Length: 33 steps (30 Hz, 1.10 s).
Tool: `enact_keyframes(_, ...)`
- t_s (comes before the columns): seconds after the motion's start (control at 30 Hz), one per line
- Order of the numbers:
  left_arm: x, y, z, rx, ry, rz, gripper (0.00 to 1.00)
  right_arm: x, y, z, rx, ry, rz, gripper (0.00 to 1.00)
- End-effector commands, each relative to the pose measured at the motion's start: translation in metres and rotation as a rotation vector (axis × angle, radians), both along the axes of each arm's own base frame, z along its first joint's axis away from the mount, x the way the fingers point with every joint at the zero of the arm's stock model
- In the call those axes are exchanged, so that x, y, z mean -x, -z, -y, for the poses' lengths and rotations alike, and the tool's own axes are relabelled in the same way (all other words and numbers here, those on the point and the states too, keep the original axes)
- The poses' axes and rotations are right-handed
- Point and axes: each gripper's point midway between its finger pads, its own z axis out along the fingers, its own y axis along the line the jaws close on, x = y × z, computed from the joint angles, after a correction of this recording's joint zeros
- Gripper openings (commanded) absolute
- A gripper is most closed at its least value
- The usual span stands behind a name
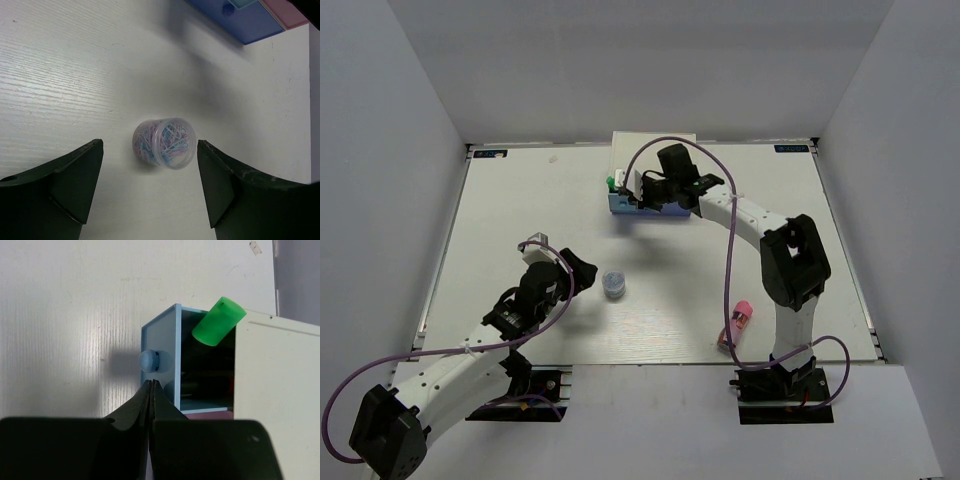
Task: Sort the stationery into containers
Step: Close the drawer, then move the container
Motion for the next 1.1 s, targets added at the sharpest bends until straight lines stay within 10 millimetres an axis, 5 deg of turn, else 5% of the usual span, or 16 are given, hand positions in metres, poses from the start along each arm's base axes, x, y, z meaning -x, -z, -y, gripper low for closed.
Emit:
enact_keyframes(0.0, -0.001, -0.007, 0.000, 0.009, -0.005, 0.018, 0.86, -0.002, -0.035, -0.004, -0.072, -0.039, 0.043, 0.01)
enact_keyframes(0.03, -0.001, -0.007, 0.000, 0.009, -0.005, 0.018, 0.86, 0.007, -0.051, -0.005, -0.094, -0.084, 0.082, 0.05)
enact_keyframes(0.13, -0.001, -0.007, 0.000, 0.009, -0.005, 0.018, 0.86, 0.035, -0.061, -0.010, -0.159, -0.204, 0.081, 0.23)
enact_keyframes(0.27, -0.001, -0.007, 0.000, 0.009, -0.005, 0.018, 0.86, 0.034, -0.072, -0.014, -0.191, -0.202, 0.089, 0.48)
enact_keyframes(0.53, 0.001, -0.004, -0.002, 0.004, -0.005, 0.011, 0.86, 0.018, -0.071, -0.017, -0.164, -0.182, 0.098, 0.48)
enact_keyframes(0.83, 0.002, -0.002, -0.002, -0.001, -0.005, 0.004, 0.86, -0.010, -0.044, -0.022, -0.062, -0.135, 0.036, 0.45)
enact_keyframes(1.07, 0.002, -0.005, -0.004, 0.001, -0.014, 0.014, 0.86, -0.007, -0.034, -0.021, -0.033, -0.147, 0.008, 0.43)
